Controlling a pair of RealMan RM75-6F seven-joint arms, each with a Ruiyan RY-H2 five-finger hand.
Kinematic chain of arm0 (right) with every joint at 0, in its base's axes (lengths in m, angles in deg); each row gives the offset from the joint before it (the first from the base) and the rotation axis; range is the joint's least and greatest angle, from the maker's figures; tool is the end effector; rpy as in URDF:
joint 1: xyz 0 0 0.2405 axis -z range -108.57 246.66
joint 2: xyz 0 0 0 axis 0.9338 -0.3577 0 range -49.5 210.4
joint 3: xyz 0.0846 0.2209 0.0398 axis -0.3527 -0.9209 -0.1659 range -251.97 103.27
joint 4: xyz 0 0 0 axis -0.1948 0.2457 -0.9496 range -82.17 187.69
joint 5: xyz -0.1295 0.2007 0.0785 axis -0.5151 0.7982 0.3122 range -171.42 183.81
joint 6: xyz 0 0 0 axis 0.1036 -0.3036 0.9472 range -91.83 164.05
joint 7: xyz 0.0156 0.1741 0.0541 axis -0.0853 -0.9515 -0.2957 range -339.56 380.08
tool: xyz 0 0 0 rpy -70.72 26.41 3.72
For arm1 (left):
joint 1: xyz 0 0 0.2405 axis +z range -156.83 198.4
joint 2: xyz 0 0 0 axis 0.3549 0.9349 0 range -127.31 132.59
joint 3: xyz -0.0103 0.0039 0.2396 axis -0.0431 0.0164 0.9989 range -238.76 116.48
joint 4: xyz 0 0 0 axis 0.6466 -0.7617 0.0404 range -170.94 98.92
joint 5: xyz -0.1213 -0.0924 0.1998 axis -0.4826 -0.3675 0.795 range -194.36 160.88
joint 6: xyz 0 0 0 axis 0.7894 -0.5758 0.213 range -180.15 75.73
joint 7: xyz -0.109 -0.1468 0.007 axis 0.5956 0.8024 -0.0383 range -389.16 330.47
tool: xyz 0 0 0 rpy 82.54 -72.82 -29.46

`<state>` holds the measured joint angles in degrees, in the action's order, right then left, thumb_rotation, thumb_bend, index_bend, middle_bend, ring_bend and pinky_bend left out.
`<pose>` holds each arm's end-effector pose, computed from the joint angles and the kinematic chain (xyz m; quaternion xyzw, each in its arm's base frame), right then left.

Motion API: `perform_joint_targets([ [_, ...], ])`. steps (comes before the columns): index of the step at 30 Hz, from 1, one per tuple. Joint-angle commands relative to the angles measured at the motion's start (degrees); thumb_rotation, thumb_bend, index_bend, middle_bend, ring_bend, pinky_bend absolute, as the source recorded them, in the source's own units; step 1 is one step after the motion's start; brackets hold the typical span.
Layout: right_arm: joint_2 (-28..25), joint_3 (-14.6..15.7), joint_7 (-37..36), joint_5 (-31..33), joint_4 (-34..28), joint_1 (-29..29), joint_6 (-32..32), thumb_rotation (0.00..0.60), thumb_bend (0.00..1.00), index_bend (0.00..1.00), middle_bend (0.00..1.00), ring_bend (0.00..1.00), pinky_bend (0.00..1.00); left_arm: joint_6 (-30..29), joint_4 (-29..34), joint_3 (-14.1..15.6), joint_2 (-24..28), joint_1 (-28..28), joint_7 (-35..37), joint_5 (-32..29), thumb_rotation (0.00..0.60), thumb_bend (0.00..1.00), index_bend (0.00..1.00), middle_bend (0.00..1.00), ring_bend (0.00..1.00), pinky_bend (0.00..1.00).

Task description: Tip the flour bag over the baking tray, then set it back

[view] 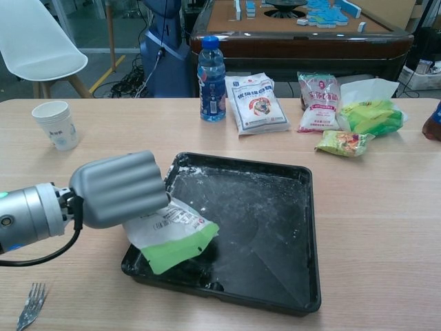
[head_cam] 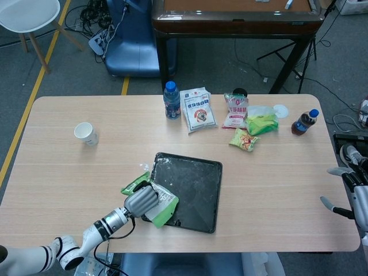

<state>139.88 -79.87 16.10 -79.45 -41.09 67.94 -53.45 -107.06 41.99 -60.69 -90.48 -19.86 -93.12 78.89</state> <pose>-0.3191 -0.2121 0.1591 0.5533 -0.3727 0.4141 0.6193 -0.1172 0.2932 -0.1284 -0.8704 0.1902 -0.2108 0.4021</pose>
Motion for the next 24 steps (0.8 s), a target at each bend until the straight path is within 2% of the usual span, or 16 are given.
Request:
perform_joint_targets([
  [1,0.0,0.0,-0.1,0.0,0.1,0.1,-0.1,0.600,0.16,0.32,0.31,0.16,0.27,1.5,0.3,0.3,-0.7,0.2,-2.1,-1.6,0.600,0.36,0.59,0.74,0.72,0.89],
  [5,0.0,0.1,-0.4,0.1,0.3,0.2,-0.1,0.600,0.15,0.32,0.31,0.16,0.27,1.3,1.4,-0.3,-0.4,0.7,-1.6,-3.3,0.600,0.36,0.59,0.74,0.72,0.89],
  [9,0.1,0.0,-0.5,0.1,0.5,0.2,-0.2,0.600,0.16,0.32,0.31,0.16,0.27,-0.8,2.7,-1.3,0.6,1.1,2.0,-3.9,0.600,0.36,0.59,0.74,0.72,0.89],
  [18,0.1,0.0,-0.2,0.1,0.3,0.1,0.0,0.600,0.15,0.32,0.31,0.16,0.27,-4.8,2.2,-2.9,1.8,1.6,4.8,-3.8,0.600,0.36,0.59,0.74,0.72,0.89],
  [24,0.0,0.0,0.0,0.0,0.0,0.1,0.0,0.600,0.15,0.33,0.31,0.16,0.27,-1.3,0.1,-2.1,1.0,1.5,1.8,-6.9,0.600,0.36,0.59,0.74,0.72,0.89],
])
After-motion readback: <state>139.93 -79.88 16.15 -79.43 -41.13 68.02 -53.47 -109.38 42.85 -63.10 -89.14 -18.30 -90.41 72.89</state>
